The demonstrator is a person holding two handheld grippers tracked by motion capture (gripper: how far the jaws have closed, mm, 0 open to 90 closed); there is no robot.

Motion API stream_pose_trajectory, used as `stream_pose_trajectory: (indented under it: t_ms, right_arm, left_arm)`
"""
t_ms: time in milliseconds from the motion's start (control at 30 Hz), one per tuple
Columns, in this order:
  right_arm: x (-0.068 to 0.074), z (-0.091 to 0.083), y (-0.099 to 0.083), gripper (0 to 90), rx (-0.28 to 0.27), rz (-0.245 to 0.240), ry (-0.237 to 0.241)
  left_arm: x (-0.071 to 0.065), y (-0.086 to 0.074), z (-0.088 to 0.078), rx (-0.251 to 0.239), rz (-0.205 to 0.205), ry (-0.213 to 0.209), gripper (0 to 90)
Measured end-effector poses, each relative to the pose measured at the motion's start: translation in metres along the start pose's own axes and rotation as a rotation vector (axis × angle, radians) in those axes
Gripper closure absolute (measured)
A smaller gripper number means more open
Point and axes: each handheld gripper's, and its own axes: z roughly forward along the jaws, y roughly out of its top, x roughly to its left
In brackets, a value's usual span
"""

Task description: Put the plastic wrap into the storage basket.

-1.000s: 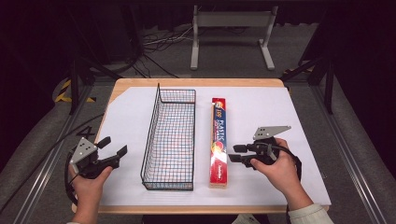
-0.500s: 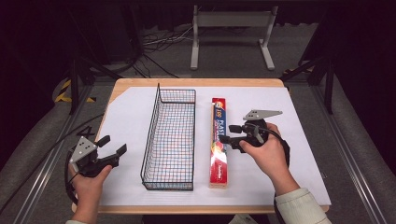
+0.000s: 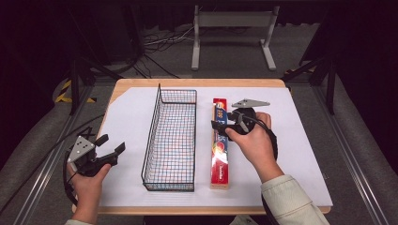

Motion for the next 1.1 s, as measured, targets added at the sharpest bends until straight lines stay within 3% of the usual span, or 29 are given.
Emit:
stream_pose_trajectory:
  t_ms: [100,200,267,400,700,867,1100]
  right_arm:
    - [0.006,0.005,0.003,32.2,-0.012,0.022,-0.061]
    - [0.008,0.006,0.004,32.2,-0.011,0.028,-0.079]
    - [0.011,0.017,0.006,32.2,0.010,0.082,-0.150]
    - [0.012,0.025,0.008,31.7,0.016,0.101,-0.220]
    - [0.012,0.039,0.009,30.3,0.061,0.137,-0.304]
    - [0.014,0.048,0.004,30.3,0.082,0.141,-0.316]
    - [0.010,0.060,-0.008,29.9,0.158,0.192,-0.333]
  left_arm:
    - [0.000,-0.001,0.000,0.003,-0.001,0.003,25.8]
    - [0.000,-0.001,-0.001,0.005,0.002,0.003,25.8]
    - [0.000,-0.001,-0.002,0.001,-0.001,0.007,25.8]
    - [0.001,-0.002,-0.002,0.002,0.006,0.013,25.8]
    - [-0.001,-0.002,-0.002,0.005,0.006,0.020,25.8]
    - [-0.001,-0.002,-0.001,0.008,0.013,0.022,25.8]
    - [-0.002,-0.003,0.000,0.008,0.016,0.017,25.7]
